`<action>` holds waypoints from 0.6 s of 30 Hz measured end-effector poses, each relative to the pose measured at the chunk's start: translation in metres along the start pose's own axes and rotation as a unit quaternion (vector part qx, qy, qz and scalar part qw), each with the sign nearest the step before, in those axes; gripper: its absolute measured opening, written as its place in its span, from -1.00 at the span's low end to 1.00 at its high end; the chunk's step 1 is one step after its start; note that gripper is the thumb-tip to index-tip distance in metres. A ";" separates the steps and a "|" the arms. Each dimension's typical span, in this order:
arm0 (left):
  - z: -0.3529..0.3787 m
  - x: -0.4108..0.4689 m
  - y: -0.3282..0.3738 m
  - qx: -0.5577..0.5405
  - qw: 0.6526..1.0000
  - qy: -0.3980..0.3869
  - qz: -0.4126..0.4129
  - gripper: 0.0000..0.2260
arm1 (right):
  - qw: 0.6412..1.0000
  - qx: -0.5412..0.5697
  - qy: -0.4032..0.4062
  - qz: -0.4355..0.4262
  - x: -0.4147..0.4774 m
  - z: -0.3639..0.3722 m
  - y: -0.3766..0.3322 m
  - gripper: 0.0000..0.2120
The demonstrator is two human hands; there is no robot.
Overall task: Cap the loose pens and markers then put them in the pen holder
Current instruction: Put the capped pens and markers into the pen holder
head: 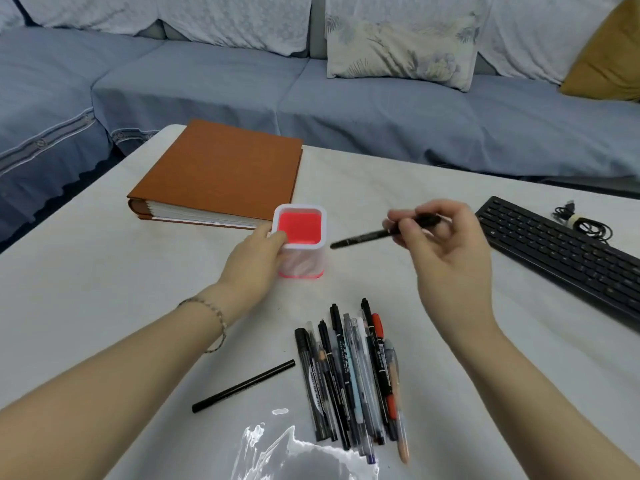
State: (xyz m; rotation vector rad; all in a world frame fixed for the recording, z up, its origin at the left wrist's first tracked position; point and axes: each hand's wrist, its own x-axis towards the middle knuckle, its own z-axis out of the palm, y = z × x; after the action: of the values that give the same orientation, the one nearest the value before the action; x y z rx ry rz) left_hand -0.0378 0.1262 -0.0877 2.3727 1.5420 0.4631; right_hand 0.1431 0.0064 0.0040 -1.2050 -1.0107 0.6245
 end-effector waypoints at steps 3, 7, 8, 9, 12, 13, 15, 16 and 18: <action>-0.012 -0.036 -0.002 -0.051 0.999 0.012 -0.001 -0.93 | 0.997 -0.036 -0.046 -0.042 0.006 0.026 0.008 -0.72; -0.018 -0.087 -0.019 -0.079 0.996 0.027 0.010 -0.92 | 0.985 -0.111 -0.134 -0.020 -0.005 0.064 0.031 -0.69; -0.020 -0.095 -0.023 -0.105 0.994 0.028 -0.004 -0.92 | 0.979 -0.126 -0.162 -0.009 -0.010 0.071 0.036 -0.69; -0.021 -0.102 -0.026 -0.129 0.991 0.023 -0.023 -0.92 | 0.972 -0.136 -0.191 0.002 -0.015 0.076 0.041 -0.72; -0.016 -0.114 -0.029 -0.138 0.989 0.026 -0.045 -0.81 | 0.953 -0.193 -0.235 0.019 -0.025 0.077 0.050 -0.78; -0.014 -0.116 -0.028 -0.141 0.988 0.027 -0.057 -0.83 | 0.949 -0.220 -0.227 0.016 -0.028 0.072 0.053 -0.73; -0.013 -0.116 -0.025 -0.163 0.982 0.017 -0.095 -0.84 | 0.933 -0.303 -0.192 0.012 -0.031 0.054 0.057 -0.68; -0.011 -0.116 -0.024 -0.174 0.979 0.017 -0.102 -0.82 | 0.912 -0.365 -0.185 0.023 -0.033 0.042 0.059 -0.66; -0.008 -0.115 -0.020 -0.179 0.979 0.021 -0.096 -0.83 | 0.837 -0.498 -0.209 0.088 -0.038 0.019 0.065 -0.62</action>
State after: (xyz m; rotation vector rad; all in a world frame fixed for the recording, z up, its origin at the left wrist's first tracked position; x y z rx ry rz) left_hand -0.1016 0.0291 -0.1016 1.9348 1.5375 0.6849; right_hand 0.1161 0.0009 -0.0684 -2.1522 -1.7131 0.5051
